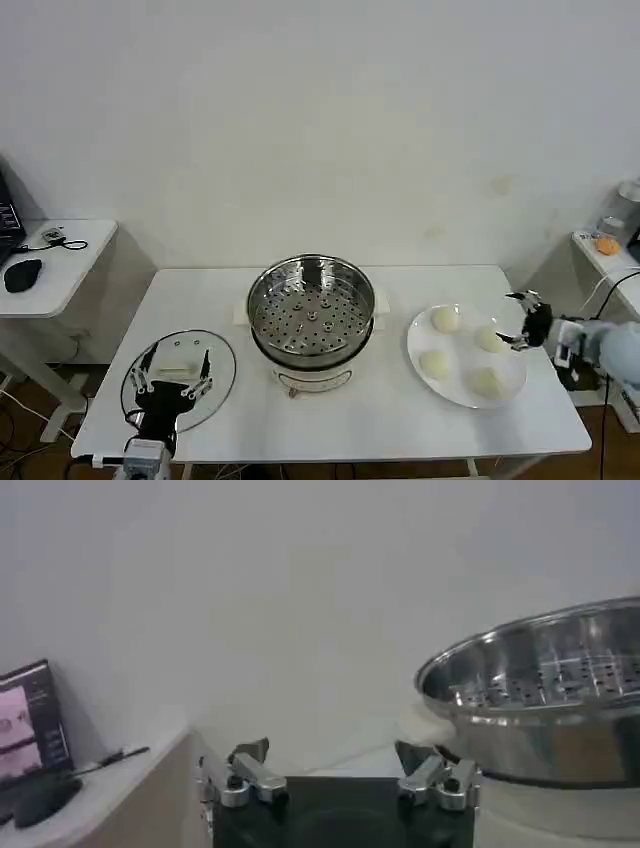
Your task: Take steamed baozi put them in steamer then cover it.
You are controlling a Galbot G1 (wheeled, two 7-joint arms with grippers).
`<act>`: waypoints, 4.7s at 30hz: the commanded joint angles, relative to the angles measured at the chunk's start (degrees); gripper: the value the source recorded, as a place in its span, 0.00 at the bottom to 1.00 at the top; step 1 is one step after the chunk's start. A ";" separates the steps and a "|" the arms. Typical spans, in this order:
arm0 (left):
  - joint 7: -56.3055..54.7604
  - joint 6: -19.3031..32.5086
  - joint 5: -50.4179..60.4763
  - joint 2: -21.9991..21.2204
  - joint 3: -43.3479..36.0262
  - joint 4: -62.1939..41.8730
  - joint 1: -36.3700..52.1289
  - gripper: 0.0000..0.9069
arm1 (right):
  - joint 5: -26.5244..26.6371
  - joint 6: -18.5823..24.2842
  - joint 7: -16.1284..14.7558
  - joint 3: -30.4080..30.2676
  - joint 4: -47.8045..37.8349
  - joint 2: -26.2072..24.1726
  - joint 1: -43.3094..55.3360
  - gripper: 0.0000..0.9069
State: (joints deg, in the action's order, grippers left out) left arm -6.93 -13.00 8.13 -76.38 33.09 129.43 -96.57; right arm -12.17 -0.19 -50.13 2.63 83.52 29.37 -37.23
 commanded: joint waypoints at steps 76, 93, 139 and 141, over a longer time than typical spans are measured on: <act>-1.47 0.05 0.45 0.36 2.87 -0.19 0.21 1.00 | 8.13 8.93 -13.23 -57.74 -21.50 17.66 66.70 0.62; -2.16 -0.07 -0.02 0.46 4.11 -0.49 0.90 1.00 | 15.15 12.49 -9.72 -68.67 -14.52 36.82 72.56 0.62; -3.14 0.26 -0.83 -0.35 7.11 -0.53 -0.17 1.00 | -22.60 42.72 9.52 -60.43 -35.34 48.94 54.85 1.00; -3.16 0.25 -0.84 -0.38 7.07 -0.47 -0.23 1.00 | -19.85 41.64 8.88 -62.09 -33.58 48.14 56.30 1.00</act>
State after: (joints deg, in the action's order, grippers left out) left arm -10.09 -12.75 7.30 -76.83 40.14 128.95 -96.79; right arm -31.89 40.31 -42.53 -59.11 49.86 77.25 18.22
